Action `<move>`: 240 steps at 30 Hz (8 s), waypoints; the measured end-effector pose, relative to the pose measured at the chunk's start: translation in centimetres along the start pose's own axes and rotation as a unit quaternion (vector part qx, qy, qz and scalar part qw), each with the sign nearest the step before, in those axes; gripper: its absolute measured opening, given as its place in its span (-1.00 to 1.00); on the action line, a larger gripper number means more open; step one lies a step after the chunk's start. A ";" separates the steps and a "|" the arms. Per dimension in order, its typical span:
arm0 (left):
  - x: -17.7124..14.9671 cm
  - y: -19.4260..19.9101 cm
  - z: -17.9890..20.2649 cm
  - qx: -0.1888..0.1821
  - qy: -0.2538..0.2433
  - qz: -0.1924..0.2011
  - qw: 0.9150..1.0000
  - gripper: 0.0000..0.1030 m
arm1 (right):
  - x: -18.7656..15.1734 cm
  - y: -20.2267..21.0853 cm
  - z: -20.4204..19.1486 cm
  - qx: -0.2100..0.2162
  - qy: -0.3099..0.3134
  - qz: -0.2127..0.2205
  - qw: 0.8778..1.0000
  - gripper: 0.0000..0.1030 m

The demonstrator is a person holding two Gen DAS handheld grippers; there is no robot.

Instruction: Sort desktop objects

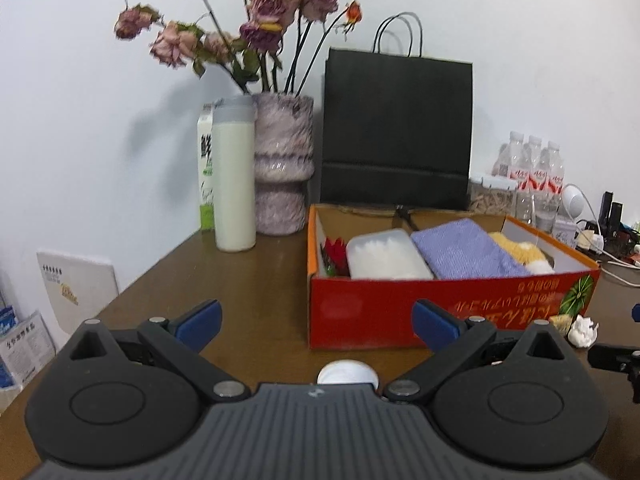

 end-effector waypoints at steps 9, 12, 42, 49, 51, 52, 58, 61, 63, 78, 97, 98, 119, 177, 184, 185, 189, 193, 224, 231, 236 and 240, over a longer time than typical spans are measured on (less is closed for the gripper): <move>-1.9 0.5 -1.0 -0.010 0.019 -0.060 0.998 1.00 | -1.8 0.5 1.7 -0.007 -0.024 -0.050 0.998 1.00; -2.3 0.1 -1.2 -0.005 0.021 -0.076 0.997 1.00 | -2.3 0.2 2.1 -0.003 -0.043 -0.067 0.997 1.00; -4.7 -4.2 -0.1 0.001 -0.015 -0.178 0.984 1.00 | -2.5 -3.8 2.6 -0.016 -0.051 -0.112 0.992 1.00; -4.5 -5.2 0.2 -0.003 -0.016 -0.179 0.984 1.00 | -2.1 -5.2 2.6 -0.014 -0.049 -0.112 0.992 1.00; -4.6 -5.3 0.2 -0.004 -0.017 -0.179 0.984 1.00 | -2.1 -5.3 2.7 -0.013 -0.051 -0.112 0.992 1.00; -4.6 -5.3 0.2 -0.004 -0.017 -0.179 0.984 1.00 | -2.1 -5.3 2.7 -0.012 -0.052 -0.111 0.992 1.00; -4.5 -5.6 0.4 -0.009 -0.019 -0.179 0.984 1.00 | -2.0 -5.4 2.6 -0.014 -0.051 -0.111 0.992 0.99; -4.5 -5.9 0.5 -0.013 -0.019 -0.179 0.984 1.00 | -1.9 -5.7 2.7 -0.014 -0.051 -0.111 0.992 0.97; -4.5 -5.9 0.6 -0.013 -0.019 -0.180 0.983 1.00 | -1.9 -5.8 2.8 -0.016 -0.052 -0.108 0.993 0.88; -4.5 -6.0 0.3 -0.004 -0.017 -0.180 0.983 1.00 | -1.6 -5.7 2.8 -0.019 -0.051 -0.097 0.994 0.56; -4.3 -5.6 0.8 -0.017 -0.021 -0.173 0.985 0.77 | -1.3 -5.3 2.9 -0.013 -0.055 -0.082 0.995 -0.48; -4.2 -5.5 0.9 -0.022 -0.023 -0.170 0.985 0.62 | -1.2 -5.3 2.9 -0.011 -0.056 -0.082 0.995 -0.48; -0.6 -2.5 2.2 -0.066 -0.029 -0.093 0.993 -0.22 | 0.0 -3.6 2.2 0.009 -0.055 -0.042 0.998 -0.57; 4.4 -12.2 10.0 -0.082 -0.043 0.007 0.996 0.63 | 5.8 -12.4 0.6 0.012 -0.035 0.027 0.999 0.27; 5.3 -11.5 9.5 -0.072 -0.028 0.029 0.997 1.00 | 5.9 -11.7 0.1 0.013 -0.022 0.032 0.999 0.93; 5.3 -11.4 9.5 -0.074 -0.025 0.030 0.996 1.00 | 5.9 -11.6 0.0 0.015 -0.021 0.031 0.999 0.93; 5.4 -11.0 9.5 -0.074 -0.024 0.031 0.996 1.00 | 5.9 -11.1 -0.4 0.022 -0.020 0.035 0.999 0.93; 5.2 -10.5 9.0 -0.076 -0.017 0.036 0.996 1.00 | 5.8 -10.6 -0.3 0.021 -0.027 0.036 0.999 0.93; -0.3 -1.8 1.5 -0.058 0.011 -0.024 0.998 1.00 | -0.3 -1.6 0.4 0.022 -0.027 -0.011 0.999 0.93; -2.2 0.3 -0.7 -0.005 0.016 -0.092 0.996 1.00 | -1.4 0.5 -1.5 0.061 -0.030 -0.033 0.997 0.93; -2.7 0.7 -0.8 0.003 0.009 -0.118 0.993 1.00 | -1.7 1.3 -3.5 0.087 -0.024 -0.046 0.995 0.93; -2.8 1.0 -0.5 0.001 0.002 -0.127 0.992 1.00 | -1.8 1.9 -5.2 0.108 -0.024 -0.053 0.992 0.93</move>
Point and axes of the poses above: each gripper's, at about its wrist camera, not at the fingertips, and y roughly against the way its jaws point, z to its right, x to its top, the point moved 6 cm from there along -y, roughly the way its jaws point, and after that the axes turned 12 degrees about z, right-handed, at the moved point
